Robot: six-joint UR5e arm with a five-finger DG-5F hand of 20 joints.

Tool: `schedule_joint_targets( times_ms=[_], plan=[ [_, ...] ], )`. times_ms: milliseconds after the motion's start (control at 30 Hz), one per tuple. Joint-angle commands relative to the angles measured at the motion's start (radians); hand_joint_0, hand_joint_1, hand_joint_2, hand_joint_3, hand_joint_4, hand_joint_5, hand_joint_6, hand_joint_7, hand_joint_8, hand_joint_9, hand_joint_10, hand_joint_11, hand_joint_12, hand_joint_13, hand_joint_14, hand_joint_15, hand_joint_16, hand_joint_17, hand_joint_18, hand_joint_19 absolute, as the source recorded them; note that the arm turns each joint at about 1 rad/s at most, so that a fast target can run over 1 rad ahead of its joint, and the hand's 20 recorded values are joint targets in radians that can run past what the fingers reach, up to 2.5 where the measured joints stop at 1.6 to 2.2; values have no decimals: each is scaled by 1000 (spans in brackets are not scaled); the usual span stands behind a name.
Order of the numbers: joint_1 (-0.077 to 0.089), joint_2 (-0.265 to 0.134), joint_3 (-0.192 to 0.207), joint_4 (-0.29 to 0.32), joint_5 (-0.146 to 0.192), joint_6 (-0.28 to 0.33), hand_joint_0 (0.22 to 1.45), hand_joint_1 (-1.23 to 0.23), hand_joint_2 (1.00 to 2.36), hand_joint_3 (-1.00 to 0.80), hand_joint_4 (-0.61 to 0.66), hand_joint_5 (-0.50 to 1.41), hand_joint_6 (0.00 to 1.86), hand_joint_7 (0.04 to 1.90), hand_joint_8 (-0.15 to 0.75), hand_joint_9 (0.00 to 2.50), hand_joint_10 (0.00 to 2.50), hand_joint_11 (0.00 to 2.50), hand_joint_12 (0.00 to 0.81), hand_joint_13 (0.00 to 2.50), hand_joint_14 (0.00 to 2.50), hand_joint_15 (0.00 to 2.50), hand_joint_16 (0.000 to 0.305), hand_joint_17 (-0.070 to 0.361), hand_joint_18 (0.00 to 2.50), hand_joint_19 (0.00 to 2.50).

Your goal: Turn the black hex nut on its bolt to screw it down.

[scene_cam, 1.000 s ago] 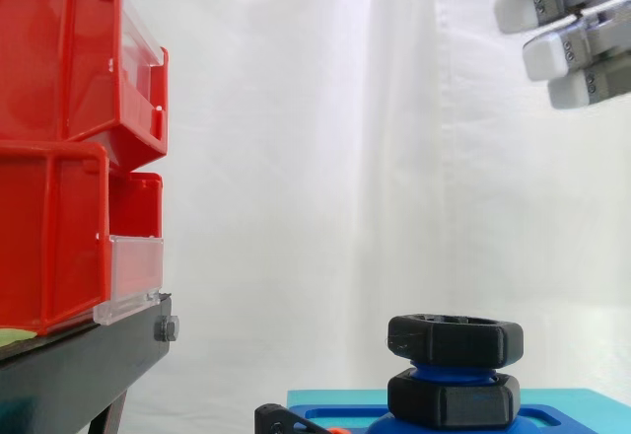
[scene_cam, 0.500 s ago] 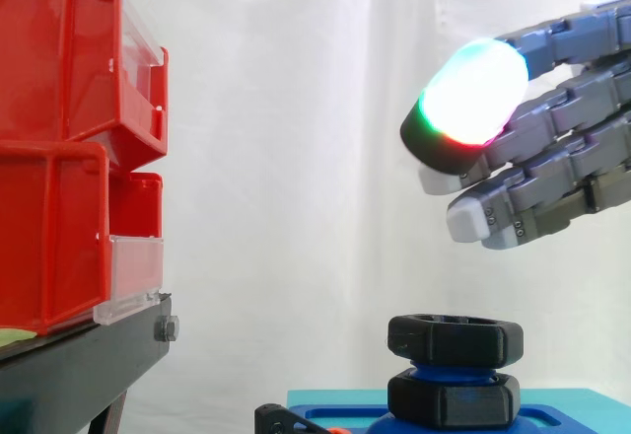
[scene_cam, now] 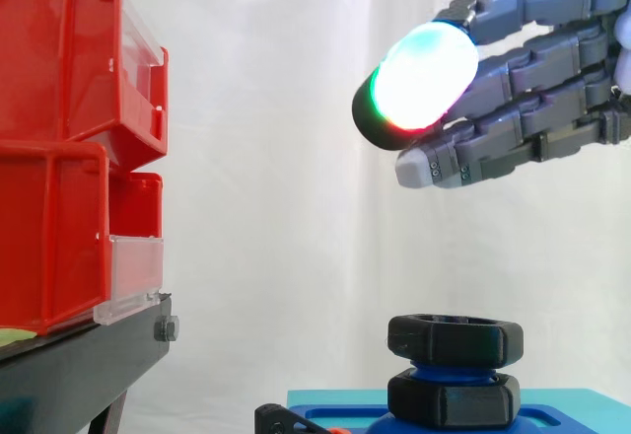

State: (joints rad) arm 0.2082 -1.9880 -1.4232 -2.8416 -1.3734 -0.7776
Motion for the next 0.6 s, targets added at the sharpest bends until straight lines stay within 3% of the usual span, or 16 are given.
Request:
schedule_joint_targets(
  times_ms=[0,100,133,267,567],
  plan=[
    [2,-9,1,8,1,-34,512,-416,1000,-500,148,-210,501,698,253,240,0,0,345,309,1,0,46,104,163,93],
    [-3,-51,37,-4,-4,-32,512,-416,1000,-500,145,-210,502,699,253,239,0,0,346,311,0,0,46,104,163,102],
    [-6,-80,67,-15,-16,-34,513,-416,1000,-500,147,-210,501,701,254,242,0,0,345,311,1,0,46,104,162,100],
    [-6,-83,89,-29,-29,-46,524,-432,1000,-500,142,-208,501,702,252,252,0,0,346,324,1,0,46,102,187,119],
    [-10,-84,104,-27,-26,-192,525,-438,1000,-500,143,-204,501,709,258,279,0,0,343,351,0,10,46,104,239,140]
  ],
)
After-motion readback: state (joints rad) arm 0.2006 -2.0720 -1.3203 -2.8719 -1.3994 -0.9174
